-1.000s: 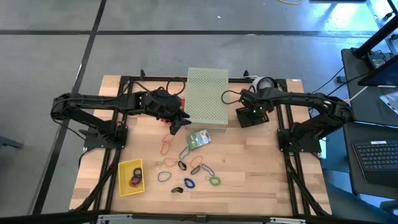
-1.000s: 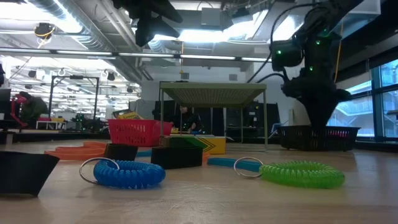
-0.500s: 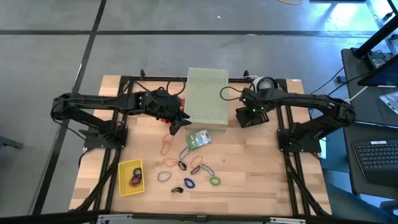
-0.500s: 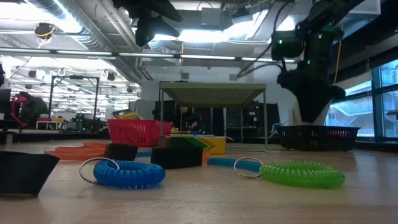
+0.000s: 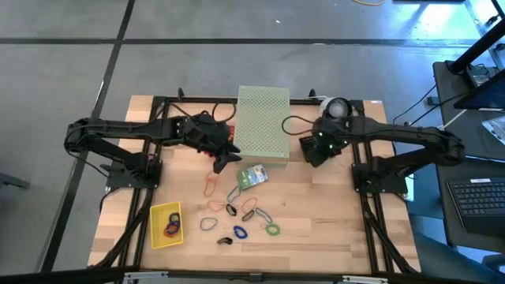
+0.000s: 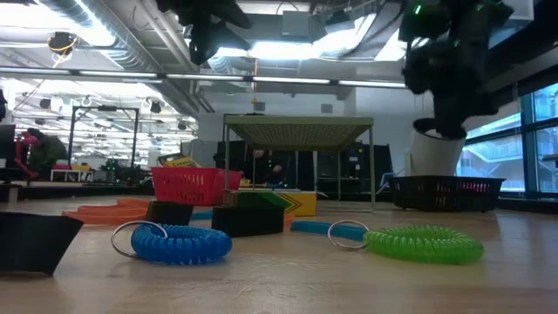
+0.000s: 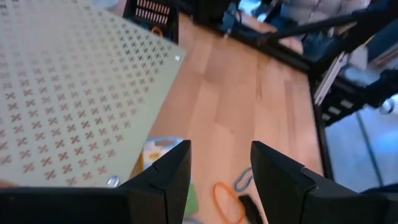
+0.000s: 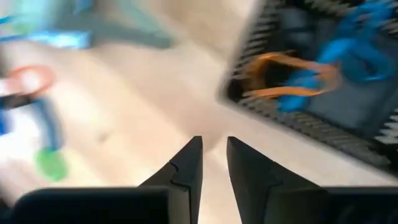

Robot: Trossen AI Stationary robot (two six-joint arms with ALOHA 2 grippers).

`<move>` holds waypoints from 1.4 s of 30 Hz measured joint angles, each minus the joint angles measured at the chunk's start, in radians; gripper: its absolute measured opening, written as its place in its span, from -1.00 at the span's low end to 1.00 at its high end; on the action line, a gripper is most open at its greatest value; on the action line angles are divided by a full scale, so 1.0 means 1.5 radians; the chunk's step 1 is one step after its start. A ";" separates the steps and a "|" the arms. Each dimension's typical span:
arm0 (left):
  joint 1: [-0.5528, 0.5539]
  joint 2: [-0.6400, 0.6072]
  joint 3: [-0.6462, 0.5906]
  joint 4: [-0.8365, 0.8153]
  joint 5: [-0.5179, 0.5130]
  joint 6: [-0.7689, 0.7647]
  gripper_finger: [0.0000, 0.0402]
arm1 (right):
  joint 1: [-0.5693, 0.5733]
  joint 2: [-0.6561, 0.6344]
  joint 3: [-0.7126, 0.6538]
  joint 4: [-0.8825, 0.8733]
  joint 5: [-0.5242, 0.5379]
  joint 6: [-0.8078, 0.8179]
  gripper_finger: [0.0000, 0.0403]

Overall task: Pick & Place Office Desk Supplies
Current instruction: Put the green spring rubber band into the yellow bin

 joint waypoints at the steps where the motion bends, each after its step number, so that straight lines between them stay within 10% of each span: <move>1: 0.000 0.000 0.000 -0.009 0.000 0.008 -0.20 | 0.022 -0.010 0.000 0.012 -0.005 0.016 -0.64; 17: 0.000 0.000 0.000 -0.071 0.038 0.054 -0.20 | 0.392 0.087 0.057 0.223 0.066 0.150 -0.81; 28: 0.000 0.000 0.000 -0.086 0.066 0.080 -0.20 | 0.433 0.325 0.317 0.093 0.069 0.053 -0.81; 42: -0.020 0.000 0.000 -0.237 0.142 0.155 -0.20 | 0.478 0.471 0.350 0.182 0.046 0.161 -0.81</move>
